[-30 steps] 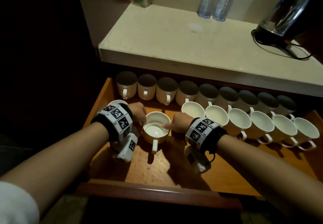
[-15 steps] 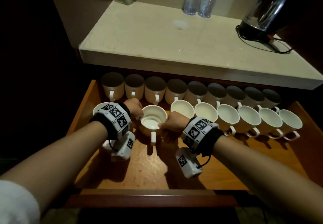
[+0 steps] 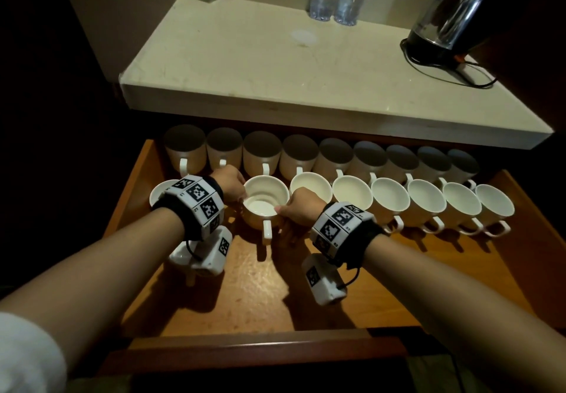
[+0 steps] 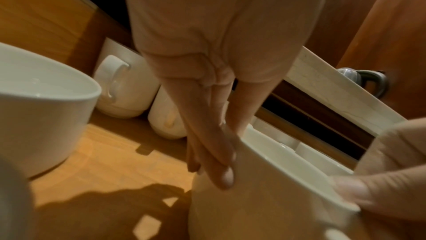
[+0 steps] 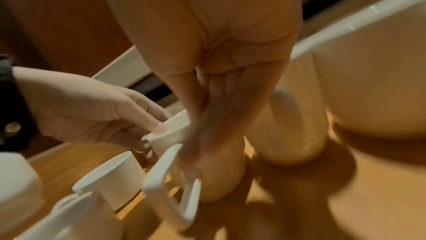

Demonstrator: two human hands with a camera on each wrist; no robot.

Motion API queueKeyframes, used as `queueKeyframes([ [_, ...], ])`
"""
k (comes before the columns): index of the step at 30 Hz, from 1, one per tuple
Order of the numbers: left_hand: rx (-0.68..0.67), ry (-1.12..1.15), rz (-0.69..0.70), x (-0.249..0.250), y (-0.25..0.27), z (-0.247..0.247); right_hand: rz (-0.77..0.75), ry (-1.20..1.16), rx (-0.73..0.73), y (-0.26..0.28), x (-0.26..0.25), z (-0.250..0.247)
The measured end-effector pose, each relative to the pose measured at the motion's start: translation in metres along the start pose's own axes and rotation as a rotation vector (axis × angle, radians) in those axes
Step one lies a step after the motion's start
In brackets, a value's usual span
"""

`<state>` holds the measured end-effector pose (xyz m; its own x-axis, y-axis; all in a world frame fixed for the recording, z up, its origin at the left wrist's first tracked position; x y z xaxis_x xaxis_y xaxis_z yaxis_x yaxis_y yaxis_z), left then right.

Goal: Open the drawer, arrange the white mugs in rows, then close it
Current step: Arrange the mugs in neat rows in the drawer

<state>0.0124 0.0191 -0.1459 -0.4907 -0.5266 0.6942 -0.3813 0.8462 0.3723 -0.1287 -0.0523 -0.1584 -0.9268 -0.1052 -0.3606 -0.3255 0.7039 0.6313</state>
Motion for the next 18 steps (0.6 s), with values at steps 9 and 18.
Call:
queueKeyframes([
  [9, 0.088, 0.261, -0.12, -0.034, 0.033, -0.037, -0.203, 0.127, -0.082, 0.036, -0.049, 0.015],
  [18, 0.108, 0.131, -0.113, -0.061, 0.07, -0.059, -0.464, 0.437, -0.315, 0.058, -0.087, 0.078],
])
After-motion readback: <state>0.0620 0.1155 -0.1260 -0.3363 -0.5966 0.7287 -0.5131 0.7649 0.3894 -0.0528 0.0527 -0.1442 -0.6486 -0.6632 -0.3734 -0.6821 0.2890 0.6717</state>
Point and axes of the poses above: each hand's wrist, its own y-axis away from the middle knuckle, its own z-axis out of the palm, x = y × z, the point moved 2 cm from there along -y, towards the middle knuckle, and after that the axes turned 14 degrees about z, right-handed, at the moved point
